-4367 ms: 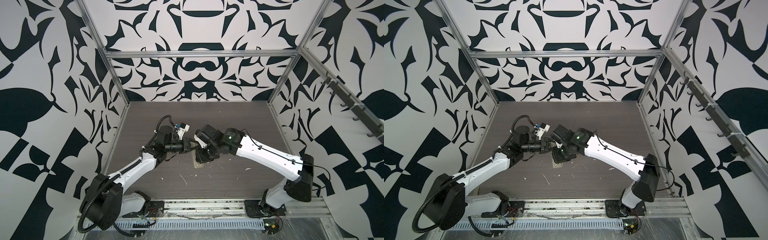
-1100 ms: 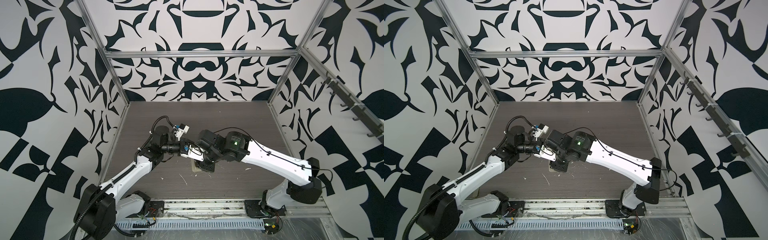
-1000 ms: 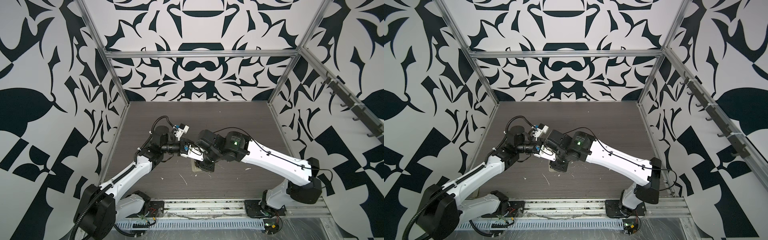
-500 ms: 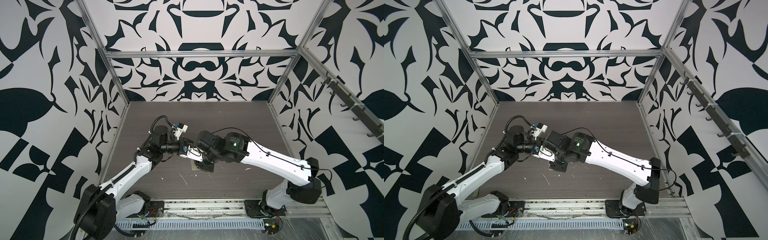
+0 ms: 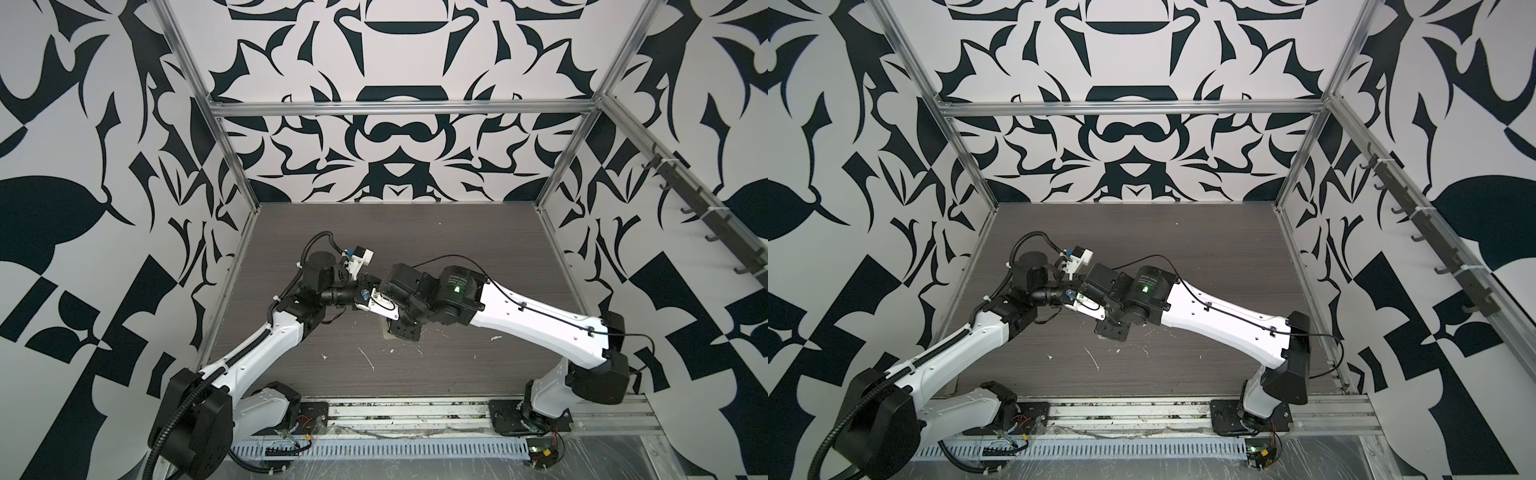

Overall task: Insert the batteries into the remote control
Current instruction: 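Open the right gripper and lift it off the seated battery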

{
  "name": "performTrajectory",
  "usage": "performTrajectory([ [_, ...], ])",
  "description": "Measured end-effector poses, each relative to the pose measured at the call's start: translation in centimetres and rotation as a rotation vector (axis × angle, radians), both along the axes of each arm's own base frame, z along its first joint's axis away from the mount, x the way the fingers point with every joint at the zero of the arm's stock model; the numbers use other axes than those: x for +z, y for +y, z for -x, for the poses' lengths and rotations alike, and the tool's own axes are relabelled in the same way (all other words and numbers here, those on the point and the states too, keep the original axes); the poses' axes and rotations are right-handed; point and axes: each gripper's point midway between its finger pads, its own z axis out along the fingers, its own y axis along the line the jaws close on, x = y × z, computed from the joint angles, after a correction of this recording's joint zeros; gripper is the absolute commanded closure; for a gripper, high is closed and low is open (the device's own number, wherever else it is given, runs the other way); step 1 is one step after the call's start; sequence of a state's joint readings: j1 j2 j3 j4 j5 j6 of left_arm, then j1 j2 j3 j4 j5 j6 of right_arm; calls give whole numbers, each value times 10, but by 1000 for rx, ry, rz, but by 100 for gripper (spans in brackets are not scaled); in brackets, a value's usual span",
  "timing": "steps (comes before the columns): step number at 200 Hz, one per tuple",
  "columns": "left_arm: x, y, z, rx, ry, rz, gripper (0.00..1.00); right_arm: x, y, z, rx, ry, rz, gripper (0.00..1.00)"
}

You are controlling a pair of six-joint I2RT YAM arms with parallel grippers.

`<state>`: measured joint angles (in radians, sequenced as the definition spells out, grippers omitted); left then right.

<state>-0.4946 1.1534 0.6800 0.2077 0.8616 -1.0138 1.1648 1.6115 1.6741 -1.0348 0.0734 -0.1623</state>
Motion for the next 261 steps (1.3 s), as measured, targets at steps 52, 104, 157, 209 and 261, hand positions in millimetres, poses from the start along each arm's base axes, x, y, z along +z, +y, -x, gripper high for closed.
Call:
performTrajectory([
  [52,-5,1,-2,18,14,-15,100,-1,1,-9,-58,-23,-1,91],
  [104,-6,2,-4,29,14,-20,100,1,1,-13,-98,-30,-11,85],
  [157,-10,5,-3,43,15,-43,100,25,-4,-16,-188,-40,-111,59],
  [209,-22,12,-14,116,23,-97,100,51,-25,-21,-378,17,-255,27],
  [261,-32,21,-34,243,17,-155,100,23,-17,-25,-547,170,-299,8],
])
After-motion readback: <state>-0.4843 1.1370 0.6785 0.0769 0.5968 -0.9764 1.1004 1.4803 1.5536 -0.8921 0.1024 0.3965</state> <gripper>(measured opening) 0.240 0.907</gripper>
